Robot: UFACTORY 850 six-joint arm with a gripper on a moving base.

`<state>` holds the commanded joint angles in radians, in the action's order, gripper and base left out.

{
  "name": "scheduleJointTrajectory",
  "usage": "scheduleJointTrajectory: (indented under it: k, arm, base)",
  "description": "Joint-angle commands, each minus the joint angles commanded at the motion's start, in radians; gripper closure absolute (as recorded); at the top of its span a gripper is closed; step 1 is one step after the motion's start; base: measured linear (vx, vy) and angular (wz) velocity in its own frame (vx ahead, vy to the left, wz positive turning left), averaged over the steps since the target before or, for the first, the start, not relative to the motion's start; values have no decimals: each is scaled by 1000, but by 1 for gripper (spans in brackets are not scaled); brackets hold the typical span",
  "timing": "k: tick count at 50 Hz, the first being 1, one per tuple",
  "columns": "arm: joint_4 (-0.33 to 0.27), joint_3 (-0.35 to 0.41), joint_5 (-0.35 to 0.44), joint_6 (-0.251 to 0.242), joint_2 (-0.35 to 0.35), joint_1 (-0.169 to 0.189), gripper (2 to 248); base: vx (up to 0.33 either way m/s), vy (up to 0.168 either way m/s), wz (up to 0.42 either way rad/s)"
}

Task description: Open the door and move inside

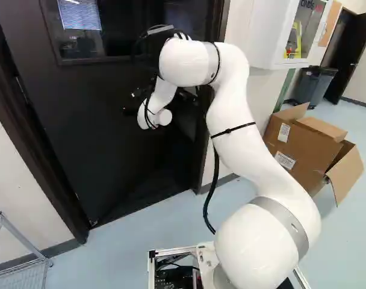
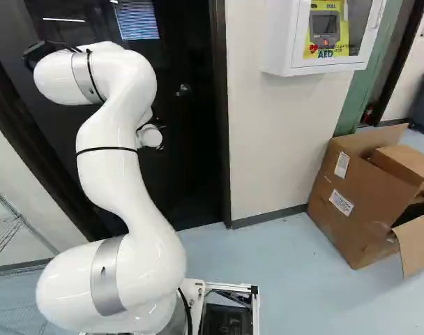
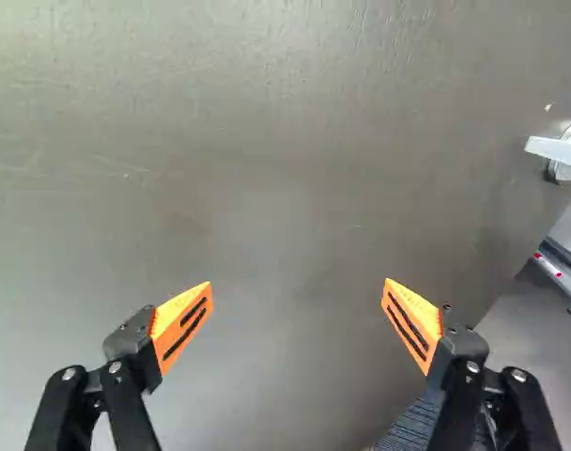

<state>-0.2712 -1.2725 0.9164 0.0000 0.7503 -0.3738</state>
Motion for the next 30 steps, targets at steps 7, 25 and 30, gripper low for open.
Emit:
scheduleJointTrajectory:
  k: [7,25,30]
  arm:
    - [0,43,0,0,-31,-5,3]
    - [10,157,0,0,-113,-14,3]
    - [16,190,0,0,-137,-14,3]
  base:
    - [0,0,0]
    - [0,0,0]
    - [0,0,0]
